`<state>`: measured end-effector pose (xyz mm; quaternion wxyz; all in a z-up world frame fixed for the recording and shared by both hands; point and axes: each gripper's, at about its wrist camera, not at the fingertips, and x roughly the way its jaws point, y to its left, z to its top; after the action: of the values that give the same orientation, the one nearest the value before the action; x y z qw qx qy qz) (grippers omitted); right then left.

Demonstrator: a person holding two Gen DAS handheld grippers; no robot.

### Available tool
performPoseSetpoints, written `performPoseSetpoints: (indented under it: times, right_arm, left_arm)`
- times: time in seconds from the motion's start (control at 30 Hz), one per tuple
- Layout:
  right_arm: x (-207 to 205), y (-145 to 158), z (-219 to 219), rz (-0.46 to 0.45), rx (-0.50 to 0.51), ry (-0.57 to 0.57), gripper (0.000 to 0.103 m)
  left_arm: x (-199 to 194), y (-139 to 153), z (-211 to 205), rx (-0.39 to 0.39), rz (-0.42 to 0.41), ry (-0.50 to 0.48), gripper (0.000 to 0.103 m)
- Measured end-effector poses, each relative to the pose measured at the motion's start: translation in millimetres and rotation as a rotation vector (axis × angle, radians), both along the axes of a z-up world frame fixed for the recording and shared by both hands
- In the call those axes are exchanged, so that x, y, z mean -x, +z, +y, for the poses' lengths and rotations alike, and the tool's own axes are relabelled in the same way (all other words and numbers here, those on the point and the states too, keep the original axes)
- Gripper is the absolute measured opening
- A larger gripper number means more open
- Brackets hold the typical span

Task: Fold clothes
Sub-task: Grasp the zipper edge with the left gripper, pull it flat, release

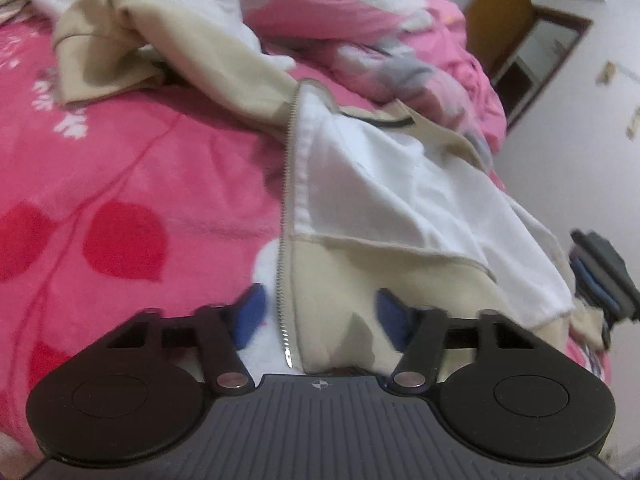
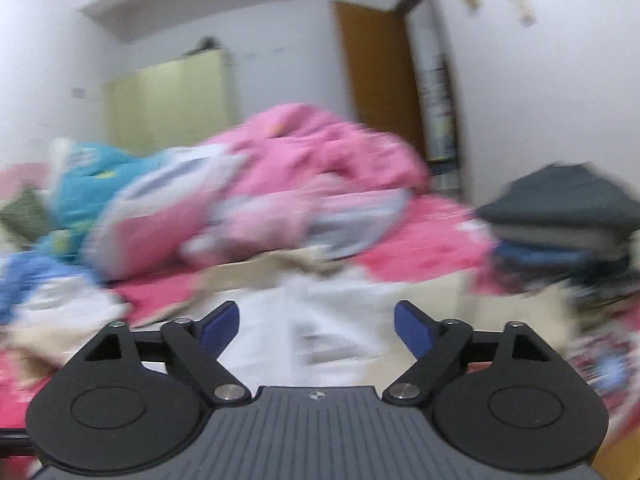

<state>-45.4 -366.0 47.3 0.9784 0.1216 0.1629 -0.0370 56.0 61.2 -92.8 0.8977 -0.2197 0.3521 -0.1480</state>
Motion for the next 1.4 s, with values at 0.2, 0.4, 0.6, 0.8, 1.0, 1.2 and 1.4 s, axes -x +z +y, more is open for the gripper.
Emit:
performPoseSetpoints:
  times: [0.2,0.4,0.6,0.8,1.0,1.2,1.4]
  right_arm:
    - [-19,-26,65,0.078,-0.138,0.188,0.092]
    - [-24,-34,77,0.124,-0.193,0.227,0.092]
    - [-12,-36,44,0.112,-0.314,0.135,0.091]
    - [14,-49,-3,0.134,-0.407,0.018,0.090]
    - [44,-63,-35,0.159,-0.447,-0.100,0.090]
    - [57,-76,-52,0.194,-0.472,-0.146,0.090]
    - [44,-89,-47,0.205,-0.486,-0.078,0.090]
  left_arm:
    - [10,-2,15,0.059,-0.017,0.055,0.010]
    - [17,23,28,0.177,-0.069,0.078,0.009]
    - [-1,82,-4,0.204,-0.217,-0.036,0.009]
    - [-28,129,-111,0.080,-0.316,-0.284,0.009]
    - [-41,62,-241,-0.164,-0.163,-0.575,0.015]
    - [17,36,-223,-0.023,-0.145,-0.714,0.061]
    - [51,38,-163,0.067,-0.133,-0.735,0.065]
